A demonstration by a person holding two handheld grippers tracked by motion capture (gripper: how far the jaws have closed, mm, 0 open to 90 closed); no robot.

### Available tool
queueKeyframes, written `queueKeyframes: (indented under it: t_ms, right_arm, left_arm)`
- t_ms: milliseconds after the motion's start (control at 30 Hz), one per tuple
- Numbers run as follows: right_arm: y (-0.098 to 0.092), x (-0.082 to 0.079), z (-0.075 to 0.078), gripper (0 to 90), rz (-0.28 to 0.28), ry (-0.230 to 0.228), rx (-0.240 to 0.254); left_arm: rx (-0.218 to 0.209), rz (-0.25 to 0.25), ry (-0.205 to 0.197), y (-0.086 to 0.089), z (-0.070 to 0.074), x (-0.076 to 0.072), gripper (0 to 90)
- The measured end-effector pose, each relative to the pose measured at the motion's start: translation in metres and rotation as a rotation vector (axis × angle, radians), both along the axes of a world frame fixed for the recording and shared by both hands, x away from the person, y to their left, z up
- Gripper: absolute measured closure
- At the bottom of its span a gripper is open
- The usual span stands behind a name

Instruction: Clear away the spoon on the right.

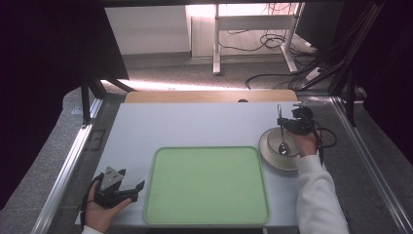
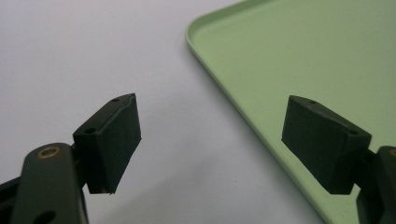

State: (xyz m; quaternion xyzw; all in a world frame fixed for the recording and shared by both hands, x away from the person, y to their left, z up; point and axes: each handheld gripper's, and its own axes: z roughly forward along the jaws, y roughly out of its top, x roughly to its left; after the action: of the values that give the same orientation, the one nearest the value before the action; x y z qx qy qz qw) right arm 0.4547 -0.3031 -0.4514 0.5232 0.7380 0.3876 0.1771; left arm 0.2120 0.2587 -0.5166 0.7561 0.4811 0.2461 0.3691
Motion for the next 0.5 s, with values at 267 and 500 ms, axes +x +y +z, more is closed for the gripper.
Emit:
queueKeyframes:
  t_ms: [267,500]
  right_arm:
    - [0.001,-0.003,0.006,90.0,0.019,-0.023,0.013]
    - [-0.003,-0.012,0.021,90.0,0.032,-0.072,0.036]
  left_arm:
    - [-0.001,-0.003,-0.001,0.0,0.0,0.0,19.1]
    - [0.0,-0.002,-0.004,0.0,0.001,0.0,19.1]
